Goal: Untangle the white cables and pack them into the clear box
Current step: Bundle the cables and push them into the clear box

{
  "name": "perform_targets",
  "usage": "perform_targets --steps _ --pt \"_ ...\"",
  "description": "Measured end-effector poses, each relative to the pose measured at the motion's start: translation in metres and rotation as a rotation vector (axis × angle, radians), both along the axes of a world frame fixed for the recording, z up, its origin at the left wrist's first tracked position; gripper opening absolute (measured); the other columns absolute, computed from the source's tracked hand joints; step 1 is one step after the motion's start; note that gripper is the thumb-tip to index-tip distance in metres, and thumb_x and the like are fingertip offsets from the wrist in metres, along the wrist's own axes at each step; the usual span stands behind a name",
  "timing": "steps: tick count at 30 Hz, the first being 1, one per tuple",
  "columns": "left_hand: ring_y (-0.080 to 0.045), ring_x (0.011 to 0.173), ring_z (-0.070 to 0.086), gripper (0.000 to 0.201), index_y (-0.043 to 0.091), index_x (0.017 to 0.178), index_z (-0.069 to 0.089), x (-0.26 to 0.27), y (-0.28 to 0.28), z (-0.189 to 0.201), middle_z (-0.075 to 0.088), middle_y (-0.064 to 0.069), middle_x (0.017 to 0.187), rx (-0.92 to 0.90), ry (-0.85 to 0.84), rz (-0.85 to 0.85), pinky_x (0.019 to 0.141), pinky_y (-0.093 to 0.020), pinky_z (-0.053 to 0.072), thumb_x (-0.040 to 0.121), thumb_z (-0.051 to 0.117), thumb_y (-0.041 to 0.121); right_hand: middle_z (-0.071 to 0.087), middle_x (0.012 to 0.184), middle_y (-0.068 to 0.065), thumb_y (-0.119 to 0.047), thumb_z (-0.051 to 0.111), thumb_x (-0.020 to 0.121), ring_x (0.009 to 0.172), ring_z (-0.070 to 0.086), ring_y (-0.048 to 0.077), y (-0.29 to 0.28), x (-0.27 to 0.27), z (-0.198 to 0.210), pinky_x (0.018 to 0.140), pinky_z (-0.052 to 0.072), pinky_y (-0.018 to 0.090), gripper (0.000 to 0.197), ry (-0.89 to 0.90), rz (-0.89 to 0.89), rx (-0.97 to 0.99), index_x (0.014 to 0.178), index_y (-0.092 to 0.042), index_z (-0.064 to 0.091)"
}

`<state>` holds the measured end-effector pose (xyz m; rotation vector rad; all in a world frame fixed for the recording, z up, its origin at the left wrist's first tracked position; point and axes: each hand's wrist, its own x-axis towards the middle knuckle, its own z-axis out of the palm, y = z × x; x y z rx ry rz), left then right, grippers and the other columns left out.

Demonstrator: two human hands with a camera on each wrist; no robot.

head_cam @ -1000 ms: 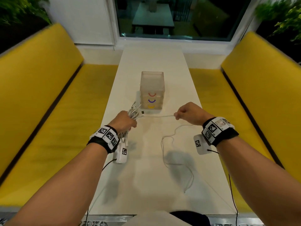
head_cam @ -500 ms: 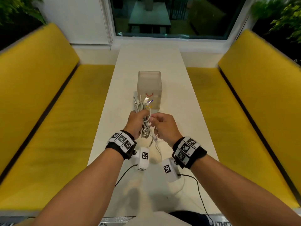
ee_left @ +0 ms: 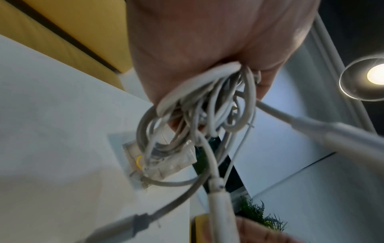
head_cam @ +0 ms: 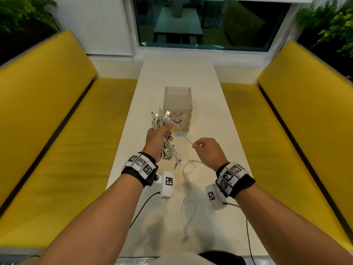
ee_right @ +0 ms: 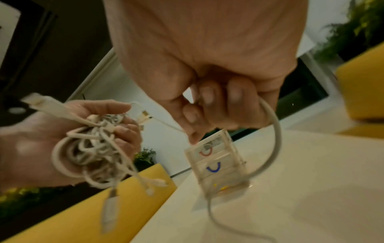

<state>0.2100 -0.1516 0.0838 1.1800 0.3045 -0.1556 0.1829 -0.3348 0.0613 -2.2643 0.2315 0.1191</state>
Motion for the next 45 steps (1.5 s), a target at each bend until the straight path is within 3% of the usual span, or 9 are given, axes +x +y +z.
perform_targets --steps 4,9,17,24,31,36,39,43,45 --pt "-0.017 0.048 0.052 0.020 0.011 0.073 0.056 -0.002 0.003 -0.004 0.047 -0.003 0.057 0.062 -0.008 -0.008 0.046 -0.024 0.040 0.090 0.066 0.009 0.075 0.101 0.004 -0.023 0.061 0.092 0.099 0.067 0.024 -0.021 0.003 -0.004 0.093 0.053 0.039 0.020 0.150 0.140 -0.163 0.092 -0.012 0.077" --pt "-0.018 0.048 0.045 0.030 0.017 0.064 0.048 0.003 0.017 -0.010 0.040 0.000 0.053 -0.083 0.068 0.016 0.048 -0.025 0.036 0.089 0.061 0.009 0.063 0.068 0.000 -0.043 0.055 0.100 0.068 0.059 0.016 -0.032 -0.004 -0.004 0.074 0.047 0.031 0.043 0.198 0.167 -0.133 0.070 -0.016 0.070" --pt "-0.015 0.045 0.039 0.027 0.017 0.069 0.047 0.005 0.026 -0.018 0.039 0.002 0.054 -0.157 0.135 0.142 0.050 -0.027 0.043 0.093 0.059 0.012 0.060 0.075 0.005 -0.043 0.054 0.100 0.062 0.049 0.017 -0.042 -0.006 0.011 0.055 0.041 0.027 0.043 0.171 0.076 0.007 0.086 -0.006 0.070" --pt "-0.020 0.055 0.055 0.049 0.012 0.082 0.060 -0.001 -0.008 -0.024 0.060 -0.005 0.067 0.321 0.118 0.080 0.059 -0.035 0.050 0.083 0.071 0.060 0.044 0.064 -0.003 -0.017 0.049 0.100 0.043 0.036 0.001 0.004 -0.011 0.030 0.041 0.028 0.016 0.019 -0.001 0.012 0.414 0.086 -0.010 0.059" --pt "-0.021 0.067 0.069 0.043 0.005 0.084 0.074 -0.011 -0.029 -0.022 0.072 -0.009 0.072 0.245 0.005 -0.153 0.063 -0.030 0.055 0.068 0.090 0.042 0.072 0.099 0.006 -0.023 0.041 0.100 0.088 0.067 0.023 0.035 -0.020 0.021 0.080 0.054 0.043 0.026 -0.063 0.311 -0.005 0.105 -0.014 0.064" --pt "-0.024 0.051 0.055 0.016 0.005 0.068 0.065 -0.012 -0.018 -0.026 0.058 -0.010 0.056 0.306 0.105 -0.265 0.053 -0.027 0.047 0.080 0.072 0.012 0.065 0.097 0.004 -0.015 0.048 0.101 0.082 0.058 0.025 0.026 -0.028 0.020 0.081 0.053 0.045 0.012 -0.011 0.563 -0.160 0.104 -0.018 0.059" --pt "-0.021 0.053 0.062 0.019 0.008 0.070 0.069 -0.014 -0.015 -0.027 0.064 -0.007 0.058 0.366 0.146 -0.373 0.058 -0.028 0.049 0.085 0.074 0.018 0.068 0.104 0.003 -0.007 0.050 0.094 0.089 0.063 0.028 0.025 -0.032 0.017 0.081 0.054 0.048 0.020 0.006 0.604 -0.215 0.102 -0.024 0.058" --pt "-0.022 0.063 0.065 0.035 0.016 0.054 0.069 -0.013 -0.006 -0.024 0.067 -0.004 0.060 0.456 0.194 -0.571 0.066 -0.029 0.050 0.079 0.082 0.036 0.064 0.091 -0.013 -0.012 0.055 0.096 0.082 0.060 0.012 0.025 -0.039 0.015 0.081 0.053 0.036 0.018 -0.008 0.592 -0.185 0.104 -0.022 0.068" --pt "-0.027 0.071 0.062 0.027 0.008 0.069 0.070 -0.011 -0.003 -0.023 0.066 -0.016 0.074 0.452 0.181 -0.623 0.068 -0.035 0.047 0.068 0.082 0.032 0.058 0.078 -0.021 -0.013 0.063 0.094 0.072 0.056 0.001 0.025 -0.043 0.017 0.076 0.049 0.024 0.015 -0.045 0.543 -0.083 0.101 -0.018 0.075"
